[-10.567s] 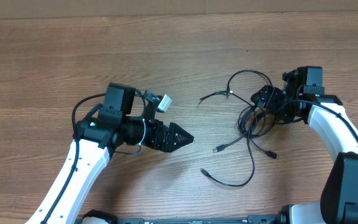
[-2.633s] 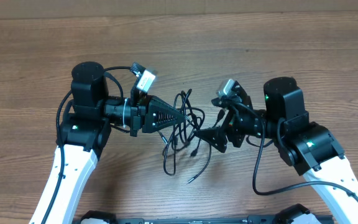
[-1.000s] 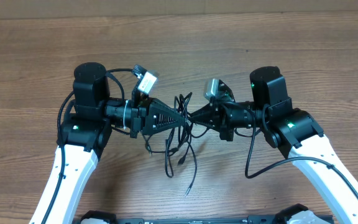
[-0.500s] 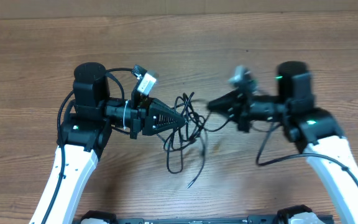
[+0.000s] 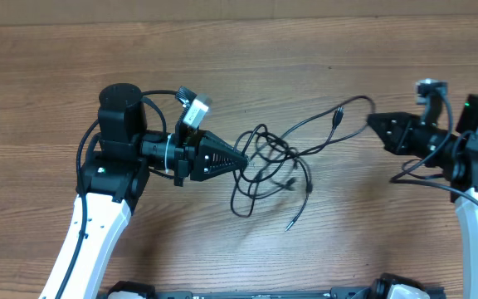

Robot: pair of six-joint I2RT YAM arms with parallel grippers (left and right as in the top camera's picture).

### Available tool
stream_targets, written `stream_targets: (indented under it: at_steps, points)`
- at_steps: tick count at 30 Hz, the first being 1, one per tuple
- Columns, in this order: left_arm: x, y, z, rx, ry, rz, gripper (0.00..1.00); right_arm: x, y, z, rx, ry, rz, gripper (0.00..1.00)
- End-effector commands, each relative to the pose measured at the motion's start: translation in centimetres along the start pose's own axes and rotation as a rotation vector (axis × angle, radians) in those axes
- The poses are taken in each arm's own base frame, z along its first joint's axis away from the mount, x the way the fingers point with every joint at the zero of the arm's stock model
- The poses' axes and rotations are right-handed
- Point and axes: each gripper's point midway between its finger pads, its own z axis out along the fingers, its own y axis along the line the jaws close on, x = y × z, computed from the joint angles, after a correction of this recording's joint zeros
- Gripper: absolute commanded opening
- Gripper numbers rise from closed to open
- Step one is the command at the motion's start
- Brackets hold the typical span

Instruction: Untangle cables

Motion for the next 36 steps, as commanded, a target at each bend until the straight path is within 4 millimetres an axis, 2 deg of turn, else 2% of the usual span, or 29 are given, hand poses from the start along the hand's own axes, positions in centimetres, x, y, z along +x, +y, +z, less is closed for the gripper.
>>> stream_targets:
  at_steps: [1, 2, 4, 8, 12, 17, 22, 25, 29, 33, 34, 35, 36]
  points:
    - [-0.1, -1.0, 0.1, 0.023, 0.011, 0.067, 0.04, -0.2, -2.8, -1.1, 0.149, -0.031, 0.078, 0.04]
    - [0.0, -1.0, 0.1, 0.022, 0.011, 0.067, 0.04, -0.1, -2.8, -1.1, 0.15, -0.025, 0.082, 0.04]
    - [0.0, -0.8, 0.2, 0.014, 0.008, 0.059, 0.04, 0.1, -2.8, -1.1, 0.15, -0.018, 0.086, 0.11]
    - [0.0, -0.7, 0.2, 0.008, 0.006, 0.051, 0.04, 0.5, -2.0, -0.9, 0.106, -0.002, 0.093, 0.45]
    - [0.0, -0.7, 0.2, 0.007, 0.005, 0.048, 0.04, 0.7, -0.6, -0.9, 0.022, 0.013, 0.095, 0.64]
    - [0.0, -0.7, 0.2, 0.006, 0.005, 0.048, 0.04, 1.4, 2.6, -1.1, -0.163, 0.049, 0.111, 0.67]
    - [0.0, -0.6, 0.2, 0.005, 0.005, 0.069, 0.04, 3.2, 5.4, -1.8, -0.315, 0.125, 0.151, 0.67]
    - [-0.1, -0.3, 0.2, -0.014, -0.002, 0.061, 0.04, 4.8, 7.7, -2.1, -0.438, 0.136, -0.095, 0.66]
    - [0.0, -0.2, 0.2, -0.017, -0.003, 0.05, 0.04, 7.0, 9.7, -2.1, -0.543, 0.128, -0.439, 0.68]
    - [0.2, -0.1, 0.2, -0.019, -0.003, 0.03, 0.04, 7.2, 11.8, -1.6, -0.624, 0.104, -0.577, 0.76]
    - [0.2, -0.1, 0.2, -0.019, -0.002, 0.024, 0.04, 7.1, 12.2, -1.4, -0.637, 0.093, -0.616, 0.82]
    - [0.3, -0.1, 0.2, -0.018, -0.001, 0.023, 0.04, 6.9, 12.7, -1.1, -0.653, 0.079, -0.659, 0.93]
    - [0.4, -0.1, 0.2, -0.016, 0.001, 0.023, 0.04, 6.9, 13.3, -0.9, -0.669, 0.07, -0.693, 0.96]
